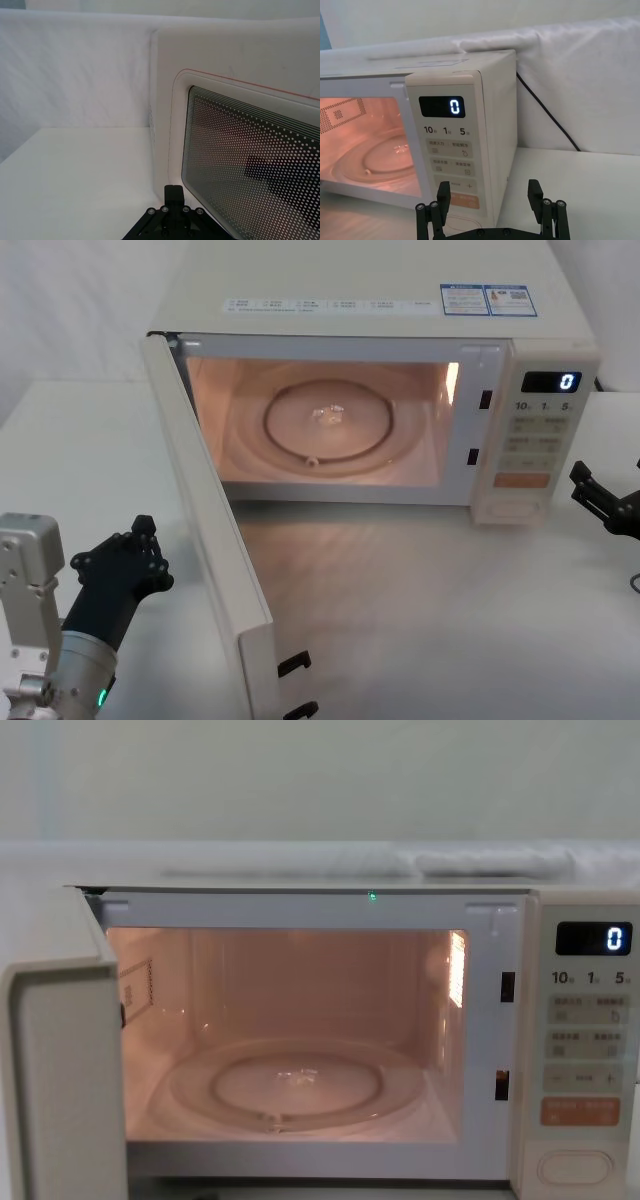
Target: Press the button to open the microwave door with one hand; close the microwave door with the other hand.
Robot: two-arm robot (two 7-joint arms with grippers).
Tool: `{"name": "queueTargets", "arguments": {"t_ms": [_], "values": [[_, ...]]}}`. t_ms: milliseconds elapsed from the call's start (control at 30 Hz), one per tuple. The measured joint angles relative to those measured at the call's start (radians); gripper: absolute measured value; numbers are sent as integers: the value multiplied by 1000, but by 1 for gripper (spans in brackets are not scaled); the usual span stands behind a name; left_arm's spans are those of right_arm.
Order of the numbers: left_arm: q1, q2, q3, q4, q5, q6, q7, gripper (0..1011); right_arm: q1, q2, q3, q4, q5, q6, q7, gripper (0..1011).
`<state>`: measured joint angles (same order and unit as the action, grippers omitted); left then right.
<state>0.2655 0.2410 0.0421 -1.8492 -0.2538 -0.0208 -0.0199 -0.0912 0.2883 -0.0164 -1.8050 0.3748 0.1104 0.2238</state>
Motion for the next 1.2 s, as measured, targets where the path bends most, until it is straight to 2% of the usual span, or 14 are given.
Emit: {"name": "queueTargets", "arguments": {"t_ms": [500,833,1200], "values": [[1,-2,-6,0,2,0,-3,0,0,0,0,0,0,0,0,1002],[23,5,-64,-21,-5,-7,-56,0,0,0,0,0,0,0,0,1002],[66,54,-153,-48,-60,-11,-169,0,0,0,0,0,0,0,0,1002]]}}
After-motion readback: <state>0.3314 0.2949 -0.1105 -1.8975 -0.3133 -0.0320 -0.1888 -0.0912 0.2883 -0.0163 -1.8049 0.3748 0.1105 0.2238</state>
